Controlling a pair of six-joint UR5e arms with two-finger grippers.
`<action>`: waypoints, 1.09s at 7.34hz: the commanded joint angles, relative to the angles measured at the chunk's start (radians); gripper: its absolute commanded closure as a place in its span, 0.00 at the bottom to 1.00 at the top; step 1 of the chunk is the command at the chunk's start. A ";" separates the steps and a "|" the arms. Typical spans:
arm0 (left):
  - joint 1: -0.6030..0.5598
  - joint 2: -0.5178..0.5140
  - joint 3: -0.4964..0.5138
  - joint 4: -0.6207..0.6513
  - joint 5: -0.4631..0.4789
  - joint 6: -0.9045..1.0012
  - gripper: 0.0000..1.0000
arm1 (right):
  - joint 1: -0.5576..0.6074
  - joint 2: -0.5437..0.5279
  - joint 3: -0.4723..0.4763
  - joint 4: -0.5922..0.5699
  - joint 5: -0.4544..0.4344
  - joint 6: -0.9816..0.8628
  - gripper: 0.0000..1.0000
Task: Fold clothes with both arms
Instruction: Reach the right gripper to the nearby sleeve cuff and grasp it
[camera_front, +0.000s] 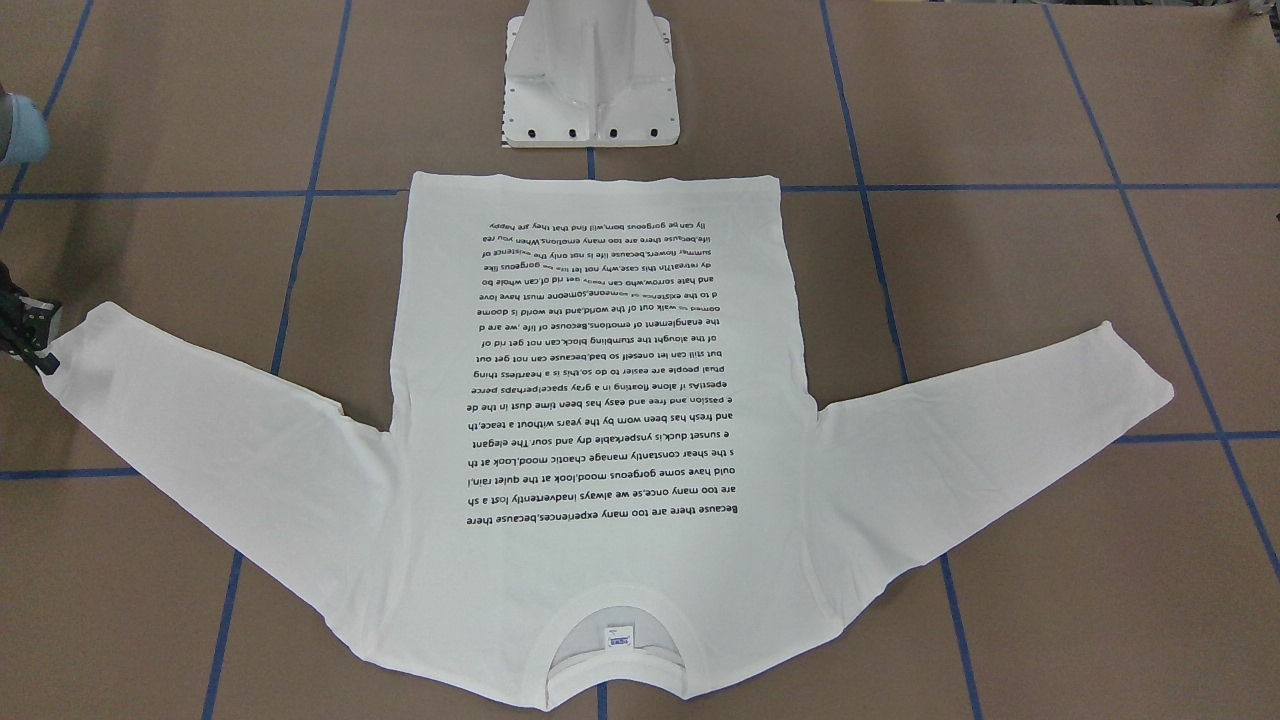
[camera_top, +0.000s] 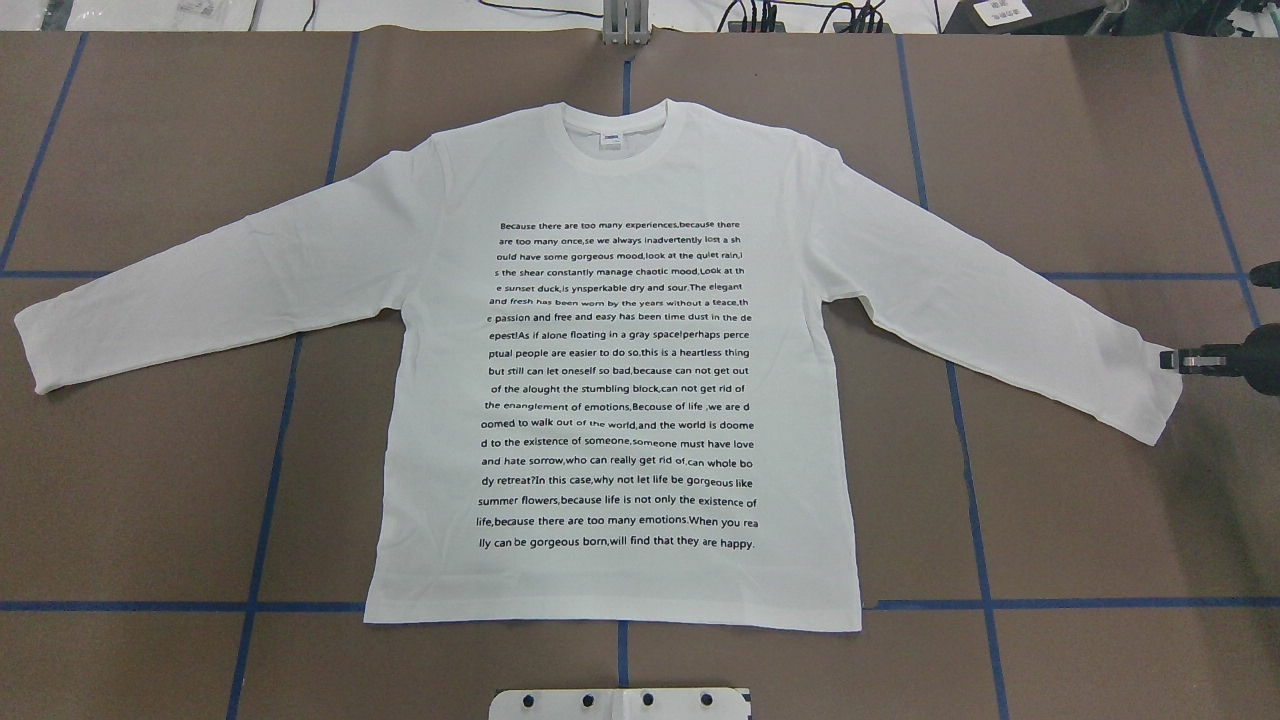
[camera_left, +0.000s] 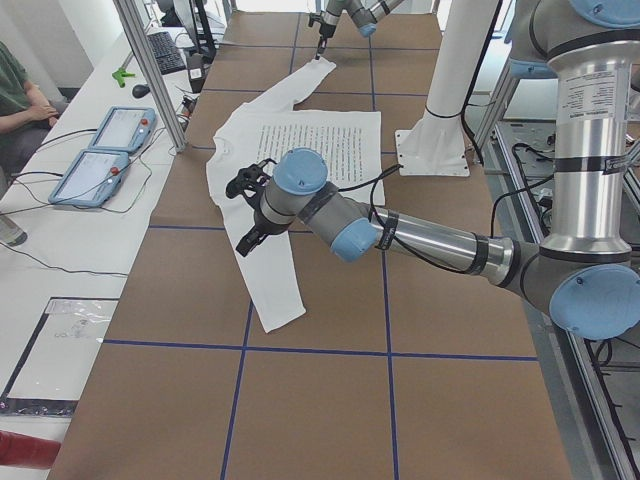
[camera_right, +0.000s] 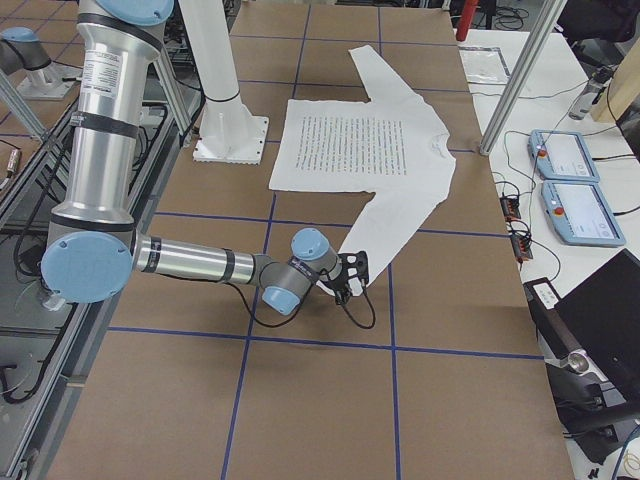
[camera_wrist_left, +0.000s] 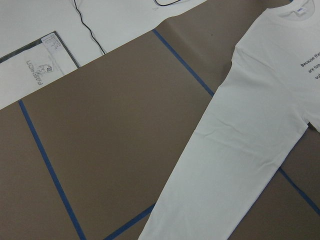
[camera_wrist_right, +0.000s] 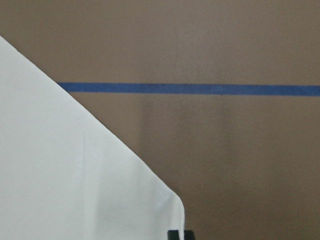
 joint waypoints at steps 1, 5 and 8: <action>-0.002 0.002 -0.001 0.000 0.000 0.000 0.00 | 0.068 -0.001 0.182 -0.203 0.048 -0.002 1.00; -0.002 0.009 0.005 0.002 0.000 0.000 0.00 | 0.096 0.356 0.516 -0.989 0.031 0.002 1.00; 0.000 0.008 0.019 0.002 0.000 0.000 0.00 | -0.046 0.765 0.481 -1.381 -0.088 0.149 1.00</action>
